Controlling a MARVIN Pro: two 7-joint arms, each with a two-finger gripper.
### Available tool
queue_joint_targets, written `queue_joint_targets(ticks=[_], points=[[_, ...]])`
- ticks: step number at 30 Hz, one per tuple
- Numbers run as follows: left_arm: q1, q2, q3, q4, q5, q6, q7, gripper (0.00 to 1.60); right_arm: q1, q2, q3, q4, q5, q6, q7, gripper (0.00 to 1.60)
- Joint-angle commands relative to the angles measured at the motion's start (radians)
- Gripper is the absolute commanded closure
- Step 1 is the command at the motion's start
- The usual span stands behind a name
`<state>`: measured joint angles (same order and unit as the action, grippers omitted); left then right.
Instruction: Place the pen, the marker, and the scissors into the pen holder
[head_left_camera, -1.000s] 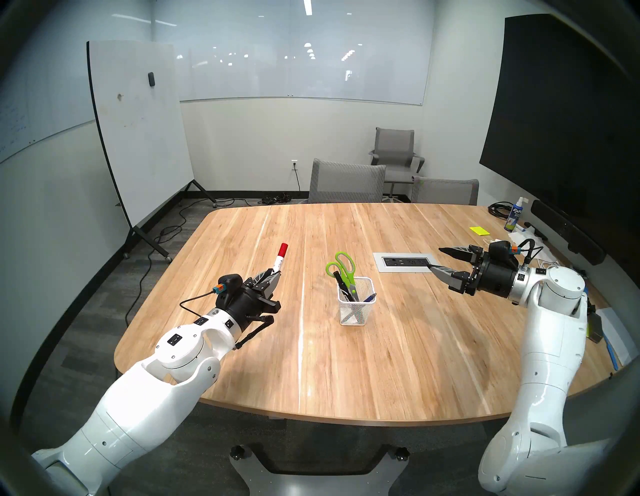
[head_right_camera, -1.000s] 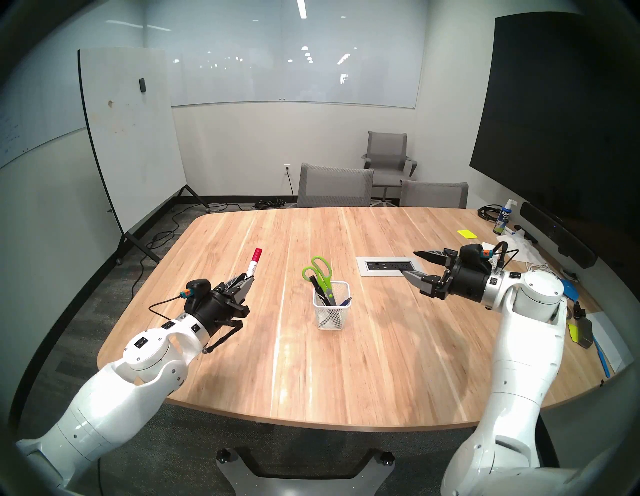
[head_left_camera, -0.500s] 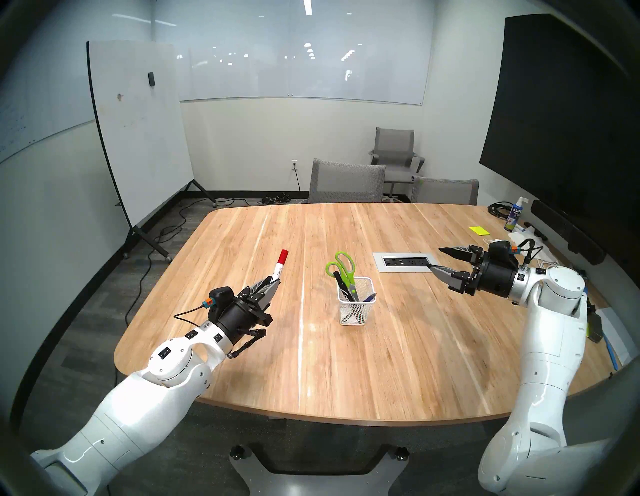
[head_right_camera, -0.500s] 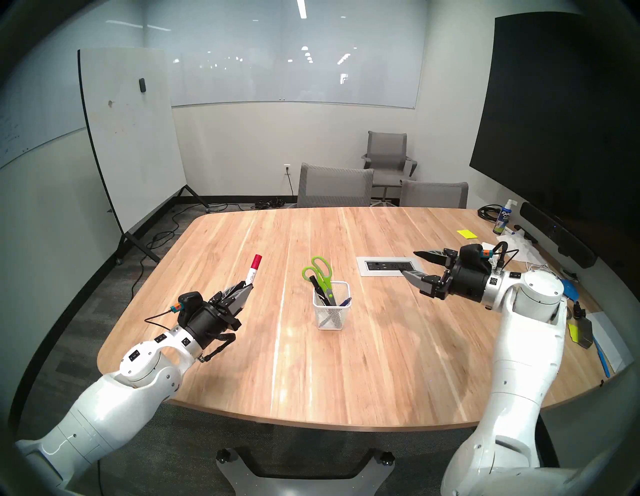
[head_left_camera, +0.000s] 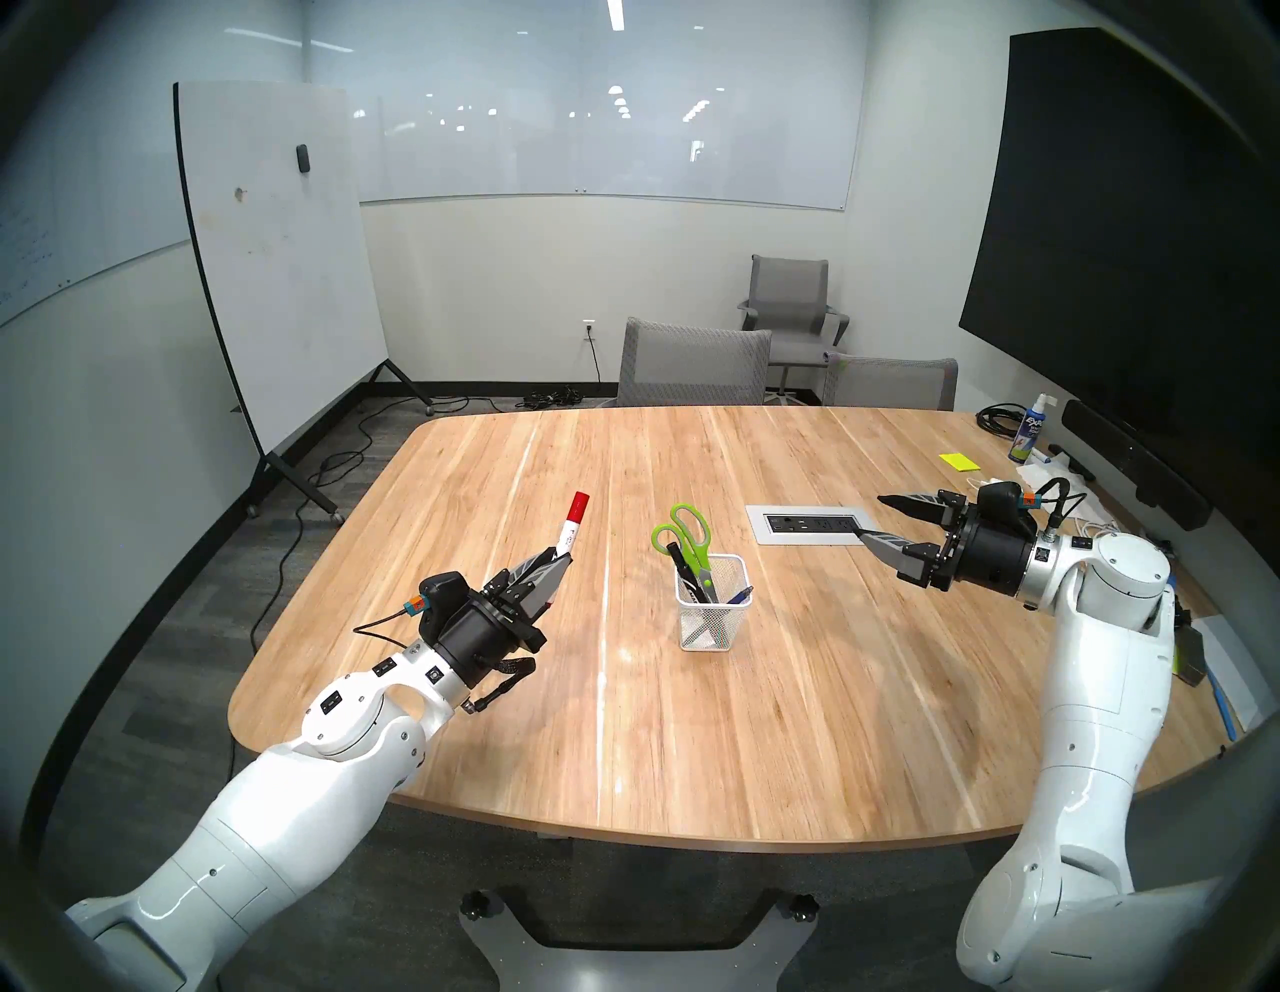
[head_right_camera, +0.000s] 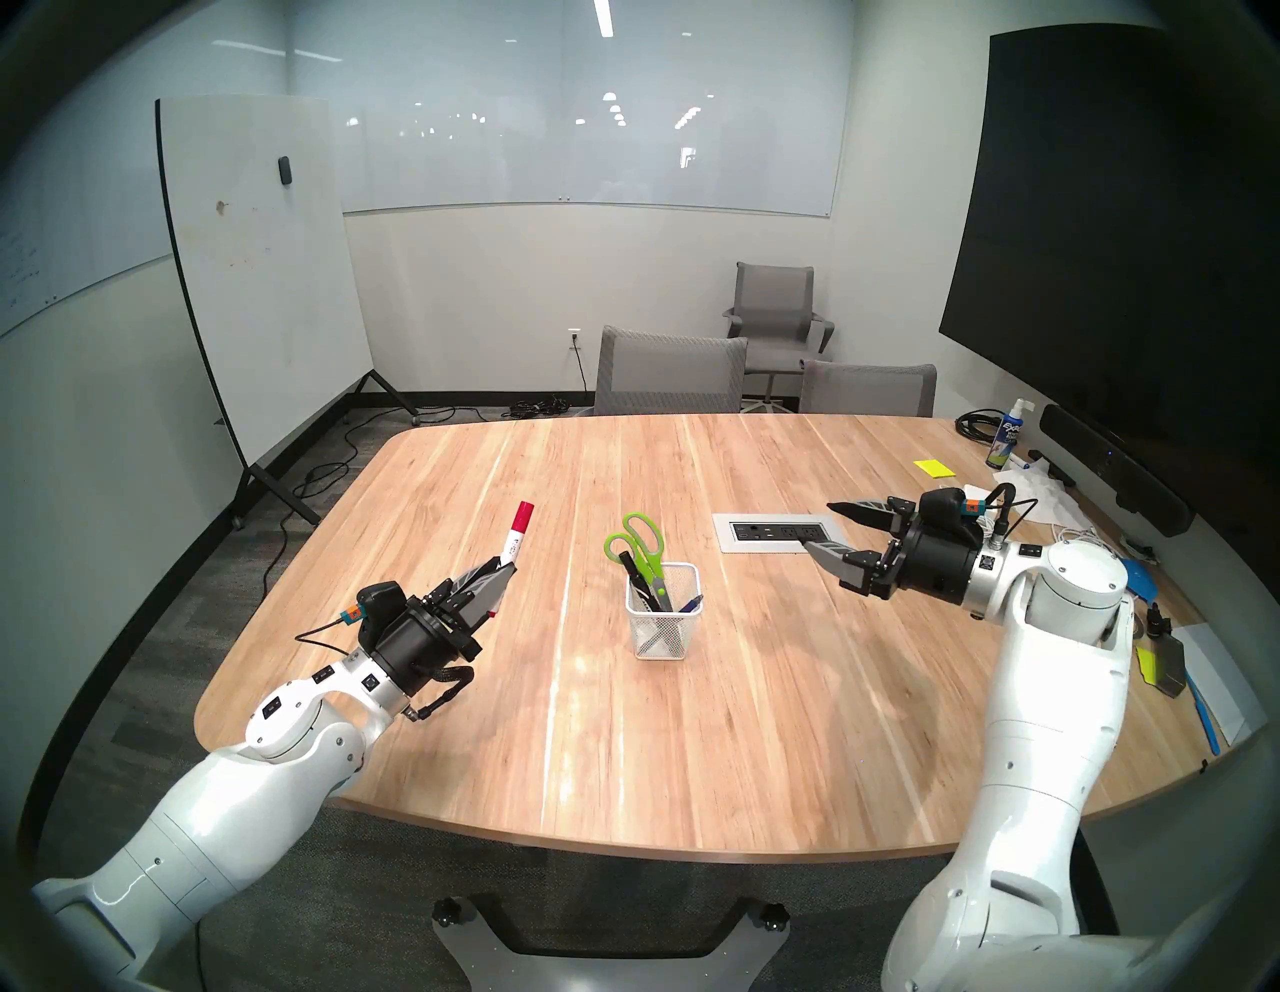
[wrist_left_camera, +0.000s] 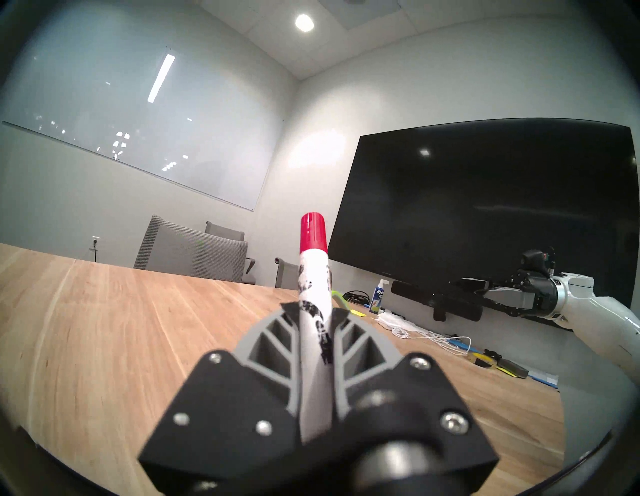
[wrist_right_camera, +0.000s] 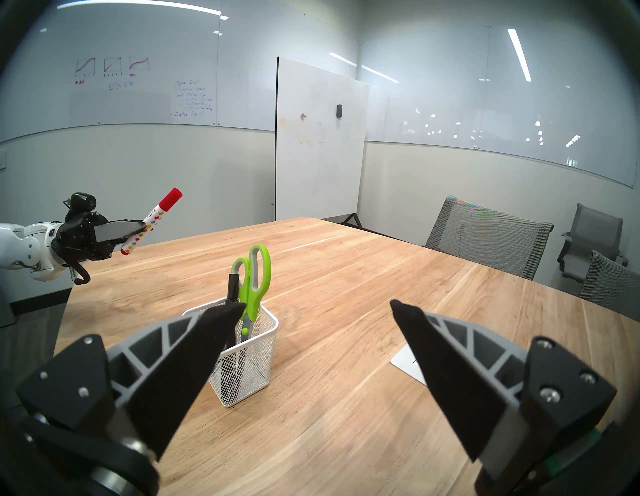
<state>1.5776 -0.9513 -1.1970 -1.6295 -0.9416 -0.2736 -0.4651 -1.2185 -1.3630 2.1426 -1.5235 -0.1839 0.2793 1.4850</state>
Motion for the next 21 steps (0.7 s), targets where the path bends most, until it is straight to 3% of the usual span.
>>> queue_joint_targets(ticks=[1,9,21], points=[[-0.033,-0.010,0.011,-0.031,0.027,0.009,0.021,1.60,0.014,0.002,-0.002,-0.017,0.008,0.000,-0.001,0.00],[-0.067,-0.013,0.024,-0.043,0.057,0.035,0.053,1.60,0.014,0.002,-0.002,-0.017,0.008,0.000,-0.001,0.00],[-0.138,-0.068,0.071,-0.041,0.100,0.079,0.093,1.60,0.014,0.002,-0.002,-0.017,0.008,-0.001,-0.001,0.00]])
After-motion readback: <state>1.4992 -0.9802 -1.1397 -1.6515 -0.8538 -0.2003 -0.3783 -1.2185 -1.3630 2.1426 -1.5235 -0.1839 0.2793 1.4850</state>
